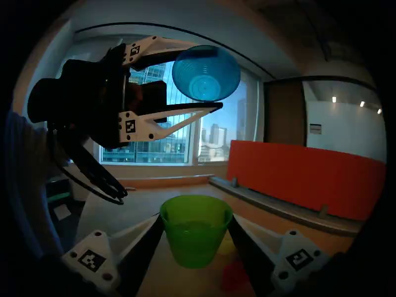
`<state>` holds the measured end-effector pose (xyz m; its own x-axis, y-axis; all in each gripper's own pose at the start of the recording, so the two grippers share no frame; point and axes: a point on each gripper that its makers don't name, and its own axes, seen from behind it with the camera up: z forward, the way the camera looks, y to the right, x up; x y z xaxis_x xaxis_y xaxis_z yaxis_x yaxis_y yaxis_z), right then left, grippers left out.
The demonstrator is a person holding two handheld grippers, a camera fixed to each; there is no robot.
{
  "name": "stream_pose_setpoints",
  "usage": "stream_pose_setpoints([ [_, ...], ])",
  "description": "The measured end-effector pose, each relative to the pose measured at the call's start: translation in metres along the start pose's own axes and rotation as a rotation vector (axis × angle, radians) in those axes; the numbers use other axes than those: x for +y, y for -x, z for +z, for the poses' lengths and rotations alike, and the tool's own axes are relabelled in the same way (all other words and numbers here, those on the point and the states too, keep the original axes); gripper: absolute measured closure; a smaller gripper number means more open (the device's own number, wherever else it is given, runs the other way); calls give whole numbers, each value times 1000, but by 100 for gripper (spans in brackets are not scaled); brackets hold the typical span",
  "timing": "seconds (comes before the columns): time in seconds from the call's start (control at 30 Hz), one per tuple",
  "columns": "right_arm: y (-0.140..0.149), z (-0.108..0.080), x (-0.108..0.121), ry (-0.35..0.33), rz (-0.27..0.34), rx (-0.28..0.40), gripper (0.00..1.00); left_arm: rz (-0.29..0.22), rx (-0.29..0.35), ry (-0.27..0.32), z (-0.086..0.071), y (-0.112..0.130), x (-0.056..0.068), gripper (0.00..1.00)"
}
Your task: Pour water
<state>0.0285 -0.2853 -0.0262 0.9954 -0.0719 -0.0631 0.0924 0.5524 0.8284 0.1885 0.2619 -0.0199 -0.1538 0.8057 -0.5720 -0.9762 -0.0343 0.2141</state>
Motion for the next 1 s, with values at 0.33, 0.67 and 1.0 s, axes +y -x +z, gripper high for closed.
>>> stream_pose_setpoints([
  [0.33,-1,1,1,2,1,2,9,-88,-3,9,0,5,3,15],
  [0.67,1,-1,2,7,3,4,10,-296,-9,24,-1,10,9,15],
  [1.0,-1,-2,3,11,8,11,10,-560,-25,18,1,23,8,14],
])
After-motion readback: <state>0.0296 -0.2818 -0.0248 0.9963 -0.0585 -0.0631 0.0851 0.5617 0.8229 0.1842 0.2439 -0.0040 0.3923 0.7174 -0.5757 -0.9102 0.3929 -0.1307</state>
